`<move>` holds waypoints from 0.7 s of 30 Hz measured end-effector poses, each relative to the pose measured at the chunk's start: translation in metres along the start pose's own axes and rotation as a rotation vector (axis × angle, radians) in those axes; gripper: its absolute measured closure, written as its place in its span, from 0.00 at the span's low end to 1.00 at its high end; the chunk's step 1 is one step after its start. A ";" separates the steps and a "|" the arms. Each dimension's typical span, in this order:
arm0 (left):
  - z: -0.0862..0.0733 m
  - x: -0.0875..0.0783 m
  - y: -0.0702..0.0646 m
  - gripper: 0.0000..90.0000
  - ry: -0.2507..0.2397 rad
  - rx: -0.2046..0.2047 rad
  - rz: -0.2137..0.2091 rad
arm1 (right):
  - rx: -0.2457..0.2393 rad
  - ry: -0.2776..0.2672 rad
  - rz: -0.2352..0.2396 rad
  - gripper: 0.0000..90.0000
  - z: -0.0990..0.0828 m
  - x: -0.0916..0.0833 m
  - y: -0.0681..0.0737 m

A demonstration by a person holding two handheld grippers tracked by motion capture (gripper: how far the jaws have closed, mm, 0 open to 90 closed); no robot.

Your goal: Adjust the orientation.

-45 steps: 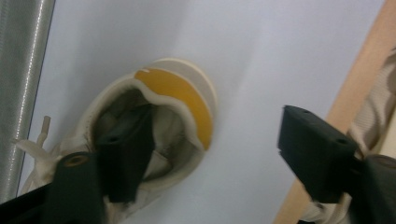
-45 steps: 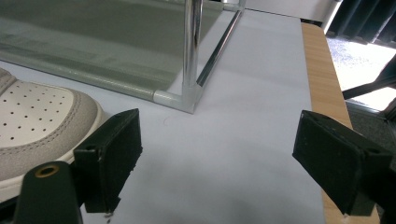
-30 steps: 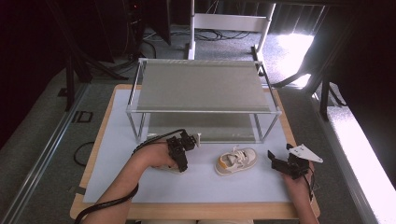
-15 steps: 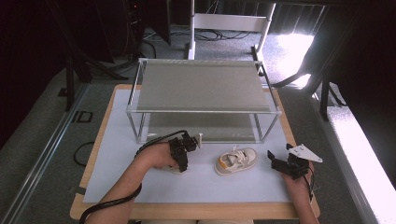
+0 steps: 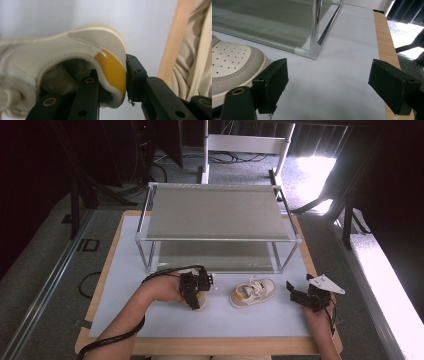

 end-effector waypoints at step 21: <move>-0.014 0.017 -0.012 0.62 0.043 0.057 0.038 | 0.018 -0.015 0.011 0.17 0.001 -0.001 -0.001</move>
Point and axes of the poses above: each handheld gripper's, and its own axes: x roughly forward along the jaws, z roughly out of its top, y roughly to its left, the point moved 7 cm from there along x, roughly forward along the jaws, and after that the axes turned 2 degrees about z, right-handed, at the moved point
